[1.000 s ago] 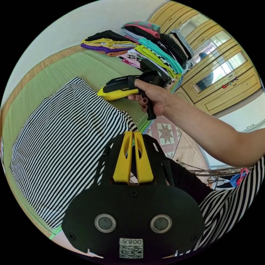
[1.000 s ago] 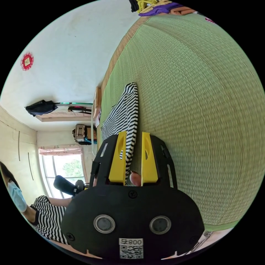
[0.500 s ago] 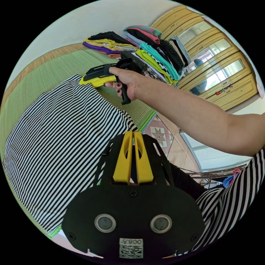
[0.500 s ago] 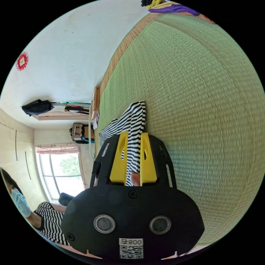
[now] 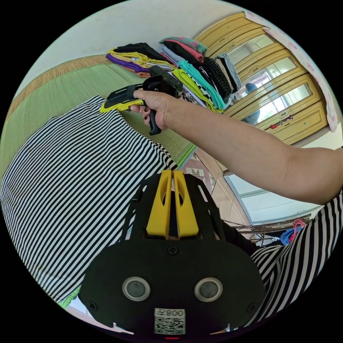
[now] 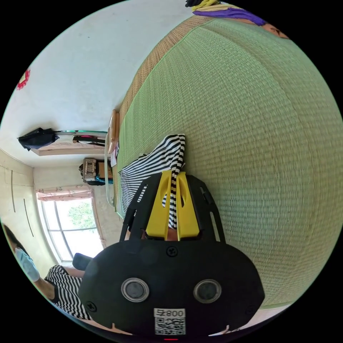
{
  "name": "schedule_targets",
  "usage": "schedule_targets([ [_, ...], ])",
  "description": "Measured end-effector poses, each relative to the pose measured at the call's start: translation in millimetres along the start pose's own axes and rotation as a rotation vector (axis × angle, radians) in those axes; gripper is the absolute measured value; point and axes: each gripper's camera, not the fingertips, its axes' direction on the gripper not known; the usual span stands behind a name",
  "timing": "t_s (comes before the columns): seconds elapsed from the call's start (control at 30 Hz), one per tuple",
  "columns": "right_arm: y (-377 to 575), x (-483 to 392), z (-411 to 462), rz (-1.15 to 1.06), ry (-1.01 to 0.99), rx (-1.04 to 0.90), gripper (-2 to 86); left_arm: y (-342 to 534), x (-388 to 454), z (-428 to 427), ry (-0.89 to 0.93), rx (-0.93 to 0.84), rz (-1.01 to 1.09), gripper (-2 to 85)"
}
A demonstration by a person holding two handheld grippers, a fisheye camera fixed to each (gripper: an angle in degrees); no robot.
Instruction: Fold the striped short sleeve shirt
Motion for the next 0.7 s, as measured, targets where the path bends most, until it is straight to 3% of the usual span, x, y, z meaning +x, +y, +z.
schedule_targets([
  [0.7,21.0,-96.1,-55.1,-0.015,0.046,0.100,1.4,119.6,-90.8,83.1,0.061,0.089,-0.016,0.6],
])
